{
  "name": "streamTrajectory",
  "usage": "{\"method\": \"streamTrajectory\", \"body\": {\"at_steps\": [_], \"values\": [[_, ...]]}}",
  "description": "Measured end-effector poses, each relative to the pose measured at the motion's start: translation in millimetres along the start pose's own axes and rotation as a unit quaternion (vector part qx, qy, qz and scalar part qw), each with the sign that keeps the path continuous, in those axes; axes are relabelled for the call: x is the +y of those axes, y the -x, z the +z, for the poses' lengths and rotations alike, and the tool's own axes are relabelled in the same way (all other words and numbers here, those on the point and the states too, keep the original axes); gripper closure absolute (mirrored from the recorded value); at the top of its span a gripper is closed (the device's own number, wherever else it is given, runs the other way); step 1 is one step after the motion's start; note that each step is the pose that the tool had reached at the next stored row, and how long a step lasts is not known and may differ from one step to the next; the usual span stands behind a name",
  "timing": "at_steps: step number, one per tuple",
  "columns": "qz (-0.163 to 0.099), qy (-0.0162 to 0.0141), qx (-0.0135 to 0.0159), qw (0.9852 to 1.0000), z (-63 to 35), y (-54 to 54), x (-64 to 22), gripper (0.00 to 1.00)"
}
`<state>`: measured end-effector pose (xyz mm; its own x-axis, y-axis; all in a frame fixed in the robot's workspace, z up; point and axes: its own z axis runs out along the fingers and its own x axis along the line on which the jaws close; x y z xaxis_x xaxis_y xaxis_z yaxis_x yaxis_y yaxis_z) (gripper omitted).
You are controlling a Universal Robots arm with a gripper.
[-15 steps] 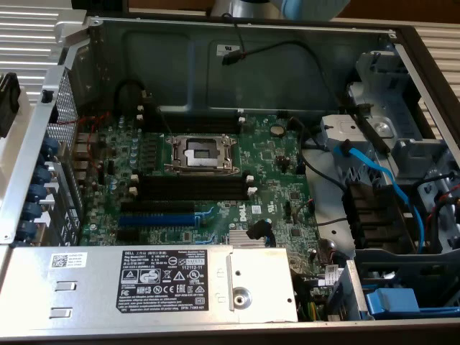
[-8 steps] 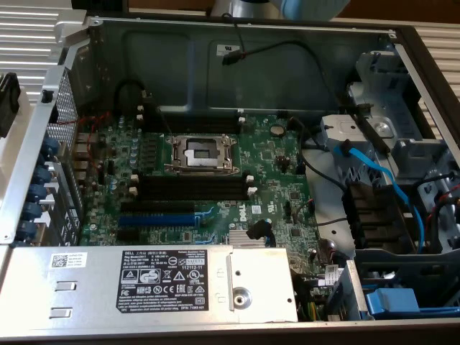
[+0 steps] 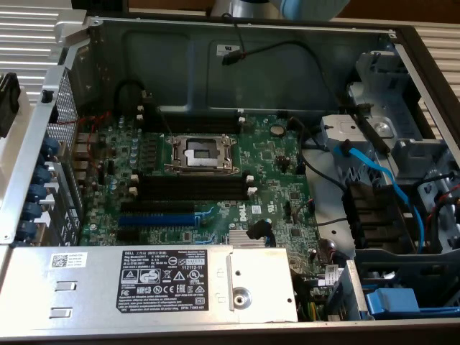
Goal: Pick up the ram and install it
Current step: 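Pick up the ram and move it above insertion slot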
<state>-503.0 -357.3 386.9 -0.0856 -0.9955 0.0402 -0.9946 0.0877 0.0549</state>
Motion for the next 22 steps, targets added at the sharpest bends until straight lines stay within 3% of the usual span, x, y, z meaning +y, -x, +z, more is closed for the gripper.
{"method": "streamTrajectory", "body": {"at_steps": [2,8,11,15,17,20,22], "values": [[-0.006,-0.0042,0.0002,1.0,0.9,0.0,0.2,0.9],[-0.019,-0.0129,0.0002,0.9997,4.1,-1.3,1.4,0.9],[-0.023,-0.0224,-0.0002,0.9995,4.9,-3.5,1.8,0.9],[-0.027,-0.042,-0.0013,0.9988,5.8,-7.3,2.7,0.9],[-0.029,-0.0496,-0.0018,0.9983,6.6,-8.7,3.1,0.9],[-0.035,-0.0542,-0.0025,0.9979,9.6,-11.4,3.2,0.9],[-0.037,-0.0555,-0.003,0.9978,12.4,-13.7,3.0,0.9]]}}
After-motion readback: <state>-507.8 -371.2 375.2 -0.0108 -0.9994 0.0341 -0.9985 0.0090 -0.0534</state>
